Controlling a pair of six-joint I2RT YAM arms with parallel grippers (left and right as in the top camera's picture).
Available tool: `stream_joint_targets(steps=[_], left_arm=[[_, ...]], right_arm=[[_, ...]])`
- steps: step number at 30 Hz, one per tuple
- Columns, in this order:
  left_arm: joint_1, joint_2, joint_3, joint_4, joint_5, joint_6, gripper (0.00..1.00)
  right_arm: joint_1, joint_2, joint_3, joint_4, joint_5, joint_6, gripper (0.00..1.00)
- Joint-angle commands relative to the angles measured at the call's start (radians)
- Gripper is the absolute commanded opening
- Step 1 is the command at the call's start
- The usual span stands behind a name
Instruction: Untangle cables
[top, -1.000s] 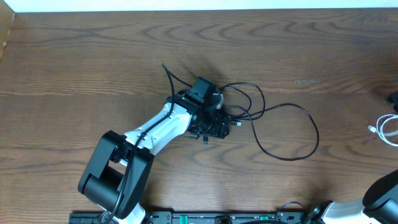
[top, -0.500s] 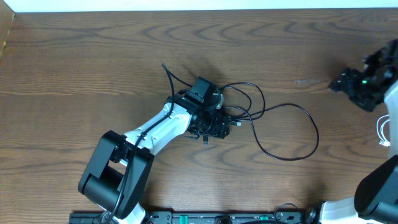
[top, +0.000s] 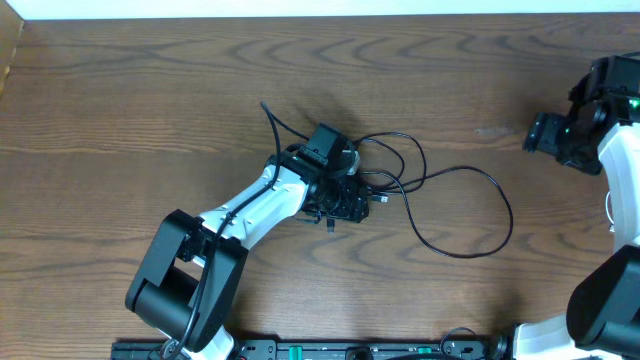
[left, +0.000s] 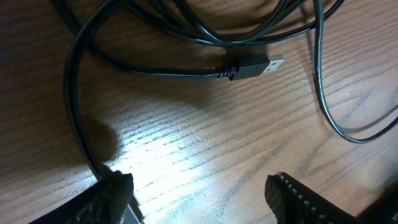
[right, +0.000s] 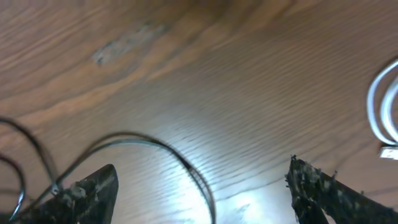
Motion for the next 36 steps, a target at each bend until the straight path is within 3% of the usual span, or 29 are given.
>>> stream_joint_targets(steps=[1,11,23,26,29,32,36], left_arm=[[0.0,0.011,0.001,-0.006,-0.006,0.005,0.73],[0.0,0.011,0.001,-0.006,-0.006,0.005,0.73],[0.0,0.011,0.001,-0.006,-0.006,0.005,0.73],[0.0,0.011,0.001,-0.006,-0.006,0.005,0.73],[0.0,0.011,0.001,-0.006,-0.006,0.005,0.73],[0.0,0.011,0.001,-0.006,-0.006,0.005,0.73],[0.0,0.011,0.001,-0.006,-0.006,0.005,0.73]], right_arm=[[-0.059,0.034,-0.001,0.033,0.069,0.017,0.86],[-0.287,0.23,-0.001,0.145,0.052,-0.017,0.91],[-0.425,0.393,-0.001,0.171,-0.017,-0.031,0.91],[-0.444,0.402,-0.001,0.19,-0.119,-0.099,0.9],[-0.446,0.418,-0.002,0.193,-0.237,-0.135,0.75],[-0.436,0.451,-0.003,0.186,-0.392,-0.134,0.33],[-0.398,0.456,-0.029,0.177,-0.459,-0.133,0.03]])
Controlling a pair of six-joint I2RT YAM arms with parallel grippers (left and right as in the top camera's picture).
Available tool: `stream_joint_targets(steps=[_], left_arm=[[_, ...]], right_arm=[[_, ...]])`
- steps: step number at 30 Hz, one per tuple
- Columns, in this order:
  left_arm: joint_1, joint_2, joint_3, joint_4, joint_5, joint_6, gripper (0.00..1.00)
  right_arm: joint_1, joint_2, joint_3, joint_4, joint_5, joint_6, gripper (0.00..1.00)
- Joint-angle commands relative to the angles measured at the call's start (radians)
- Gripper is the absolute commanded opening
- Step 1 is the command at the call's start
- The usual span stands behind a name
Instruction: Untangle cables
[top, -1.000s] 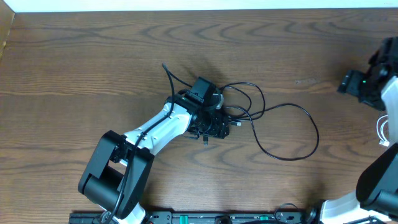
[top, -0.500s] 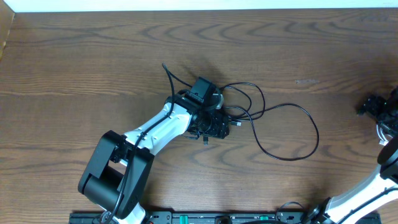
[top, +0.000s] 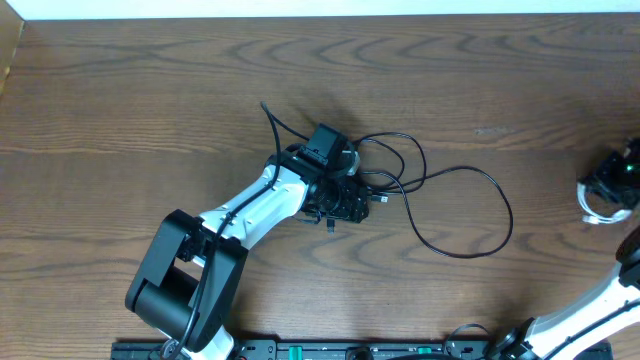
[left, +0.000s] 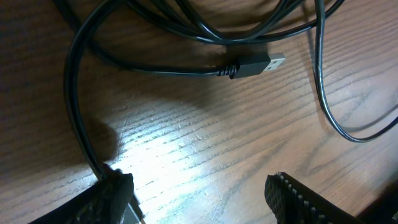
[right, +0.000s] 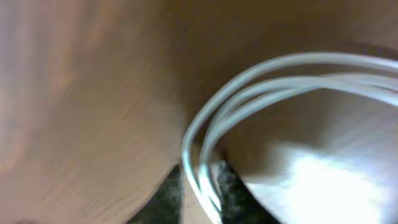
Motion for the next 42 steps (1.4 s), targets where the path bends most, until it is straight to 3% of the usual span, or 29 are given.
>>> stream_joint_targets(steps=[1,10,16,20,24,26,27,28,32,34,37,42], left_arm=[[0.0,0.011,0.001,-0.003,-0.006,0.005,0.73],[0.0,0.011,0.001,-0.003,-0.006,0.005,0.73],[0.0,0.011,0.001,-0.003,-0.006,0.005,0.73],[0.0,0.011,0.001,-0.006,-0.006,0.005,0.73],[0.0,0.011,0.001,-0.005,-0.006,0.005,0.73],[0.0,0.011,0.001,-0.005,-0.006,0.005,0.73],[0.0,0.011,0.001,-0.005,-0.006,0.005,0.73],[0.0,0.011,0.001,-0.005,-0.006,0.005,0.73],[0.0,0.011,0.001,-0.005,-0.006,0.005,0.73],[0.0,0.011,0.001,-0.005,-0.006,0.005,0.73],[0.0,0.011,0.001,-0.002,-0.006,0.005,0.73],[0.0,0.011,0.001,-0.002,-0.006,0.005,0.73]], right_arm=[[0.06,0.056,-0.05,-0.022,-0.122,-0.012,0.01],[0.413,0.056,-0.056,-0.085,-0.27,-0.092,0.01],[0.617,0.055,-0.042,-0.122,-0.187,-0.131,0.01],[0.627,0.044,0.038,-0.223,-0.075,-0.088,0.07],[0.615,-0.031,0.138,-0.319,-0.021,-0.09,0.24],[0.616,-0.08,0.172,-0.343,-0.011,-0.114,0.4],[0.616,-0.098,0.175,-0.341,-0.01,-0.119,0.54],[0.616,-0.115,0.175,-0.335,0.008,-0.119,0.59],[0.617,-0.127,0.162,-0.32,0.164,-0.117,0.58],[0.617,-0.121,0.127,-0.288,0.164,-0.117,0.65],[0.618,-0.102,0.052,-0.212,0.164,-0.117,0.68],[0.618,-0.095,-0.101,-0.055,0.172,-0.117,0.58]])
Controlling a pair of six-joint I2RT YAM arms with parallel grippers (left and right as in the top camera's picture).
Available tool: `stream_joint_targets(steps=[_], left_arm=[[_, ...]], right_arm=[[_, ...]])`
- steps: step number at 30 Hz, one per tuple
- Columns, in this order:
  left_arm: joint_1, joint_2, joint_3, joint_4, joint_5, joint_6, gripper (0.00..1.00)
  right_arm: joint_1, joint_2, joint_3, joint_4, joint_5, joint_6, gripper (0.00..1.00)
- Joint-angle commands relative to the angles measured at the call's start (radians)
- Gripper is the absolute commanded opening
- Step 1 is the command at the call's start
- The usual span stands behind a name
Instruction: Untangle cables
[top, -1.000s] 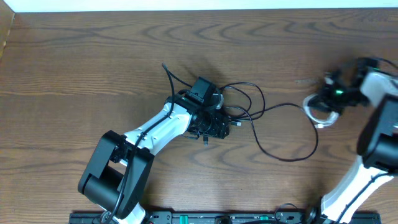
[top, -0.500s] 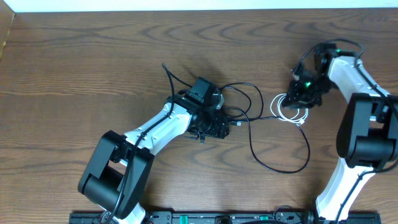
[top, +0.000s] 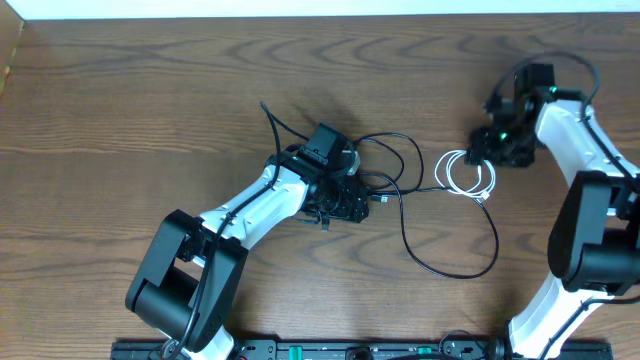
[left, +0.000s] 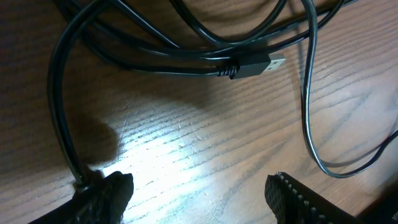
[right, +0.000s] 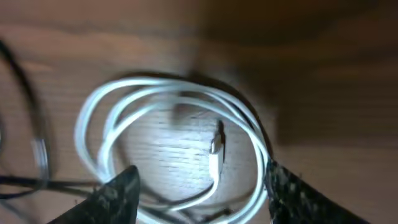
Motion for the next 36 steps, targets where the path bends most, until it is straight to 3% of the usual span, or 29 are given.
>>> stream_joint_targets(steps=[1,3,4,8,13,18,28,30,36], left_arm=[[0.0,0.011,0.001,-0.002,-0.006,0.005,0.73],[0.0,0.011,0.001,-0.002,-0.006,0.005,0.73],[0.0,0.011,0.001,-0.002,-0.006,0.005,0.73],[0.0,0.011,0.001,-0.002,-0.006,0.005,0.73],[0.0,0.011,0.001,-0.002,-0.006,0.005,0.73],[0.0,0.011,0.001,0.0,-0.006,0.005,0.73],[0.0,0.011,0.001,0.021,-0.003,0.001,0.73],[0.003,0.011,0.002,0.038,0.036,0.002,0.73],[0.074,-0.021,0.004,0.18,0.36,0.002,0.74]], right_arm=[[0.003,0.014,-0.104,0.096,0.038,-0.005,0.55],[0.003,0.014,-0.144,0.142,0.041,-0.002,0.54],[0.003,0.014,-0.16,0.157,0.041,-0.002,0.48],[0.005,0.014,-0.172,0.144,-0.005,0.013,0.01],[0.013,-0.032,-0.127,0.048,-0.175,0.006,0.01],[0.02,-0.169,0.012,-0.125,-0.42,-0.102,0.01],[0.117,-0.491,0.054,-0.164,-0.428,-0.127,0.01],[0.139,-0.505,0.054,-0.17,-0.428,-0.127,0.01],[0.18,-0.509,0.054,-0.19,-0.428,-0.127,0.01]])
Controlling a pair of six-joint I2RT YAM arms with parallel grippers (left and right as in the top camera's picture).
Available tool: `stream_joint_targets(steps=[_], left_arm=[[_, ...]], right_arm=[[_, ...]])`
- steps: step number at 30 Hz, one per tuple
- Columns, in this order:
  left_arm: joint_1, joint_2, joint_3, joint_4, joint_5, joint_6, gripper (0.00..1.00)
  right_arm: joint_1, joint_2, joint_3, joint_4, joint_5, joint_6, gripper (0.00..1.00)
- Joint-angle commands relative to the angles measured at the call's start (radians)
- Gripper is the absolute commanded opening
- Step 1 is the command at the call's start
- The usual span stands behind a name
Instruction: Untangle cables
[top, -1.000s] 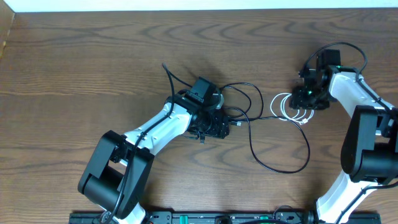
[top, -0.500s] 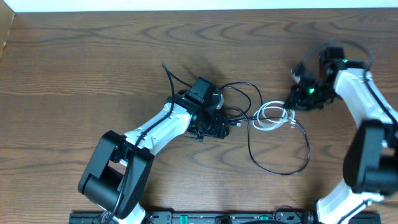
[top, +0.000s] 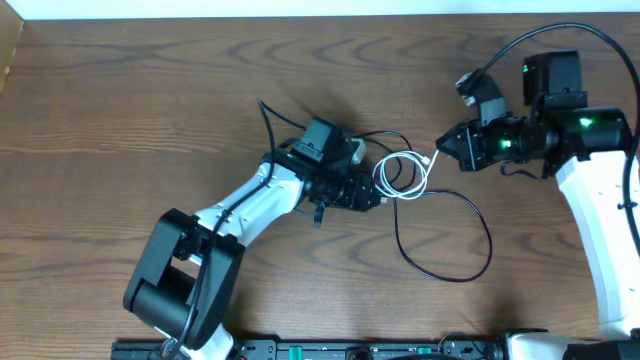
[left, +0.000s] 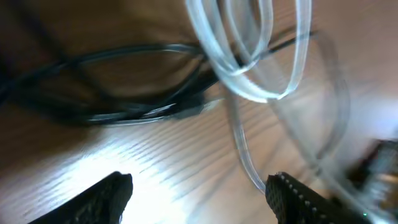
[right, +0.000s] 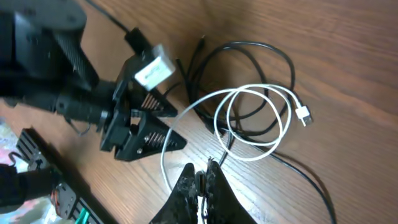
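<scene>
A black cable (top: 488, 240) lies in loose loops on the wooden table. My left gripper (top: 352, 192) stands open just over its tangled end; in the left wrist view that gripper (left: 199, 202) has nothing between its fingers. The black cable (left: 124, 115) and a blurred white coil (left: 261, 94) lie ahead of it. My right gripper (top: 445, 142) is shut on one end of the white cable (top: 425, 178). Its coil hangs over the black loops, beside the left gripper. In the right wrist view the right gripper (right: 204, 177) pinches the white cable (right: 281, 124) above the black cable (right: 273, 56).
The table (top: 120, 110) is dark wood with a pale wall along its far edge. The left arm's white links (top: 250, 205) reach in from the bottom left. The right arm (top: 600, 190) comes in from the right.
The white coil lay flat right of the black cable under my open right gripper. Now that gripper is shut on its end, and the coil has moved left to the left gripper.
My right gripper was open at the far right, with no white cable on the table. Then it was closed around a white coil at the right edge. The coil then lay by the black cable, released. Now I hold its end. The left gripper stayed open over the black tangle.
</scene>
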Motion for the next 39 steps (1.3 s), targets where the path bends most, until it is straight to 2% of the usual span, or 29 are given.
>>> stream_joint_targets(steps=[1,9,17,19,21,24,26,27,29,31,39], left_arm=[[0.056,-0.024,0.005,0.07,0.266,0.002,0.74],[0.122,-0.026,0.005,0.206,0.514,0.002,0.78],[0.127,-0.026,0.005,0.254,0.579,-0.036,0.78],[0.127,-0.026,0.004,0.246,0.578,-0.05,0.69],[0.127,-0.026,0.004,0.22,0.578,-0.049,0.48],[0.127,-0.026,0.002,0.19,0.574,-0.046,0.47],[0.127,-0.026,0.002,0.182,0.574,-0.046,0.47],[0.127,-0.026,0.002,0.18,0.574,-0.046,0.5],[0.127,-0.026,0.002,0.179,0.575,-0.047,0.7],[0.127,-0.026,0.002,0.175,0.575,-0.047,0.79],[0.127,-0.026,0.002,0.154,0.575,-0.047,0.82]], right_arm=[[0.014,-0.012,0.005,-0.005,-0.018,-0.014,0.01],[0.014,-0.012,0.005,-0.014,-0.024,-0.014,0.01],[0.014,-0.012,0.005,-0.019,-0.024,-0.014,0.01],[0.014,-0.012,0.005,-0.019,-0.023,-0.014,0.01],[0.014,-0.012,0.005,-0.018,-0.016,-0.014,0.01],[0.014,-0.012,0.005,-0.02,-0.012,-0.014,0.01],[0.014,-0.012,0.005,-0.02,-0.013,-0.014,0.01],[0.014,-0.012,0.005,-0.02,-0.013,-0.014,0.01],[0.014,-0.012,0.005,-0.021,-0.013,-0.014,0.01],[0.014,-0.012,0.005,-0.021,-0.012,-0.014,0.01],[0.013,-0.012,0.005,-0.023,0.014,-0.014,0.01]])
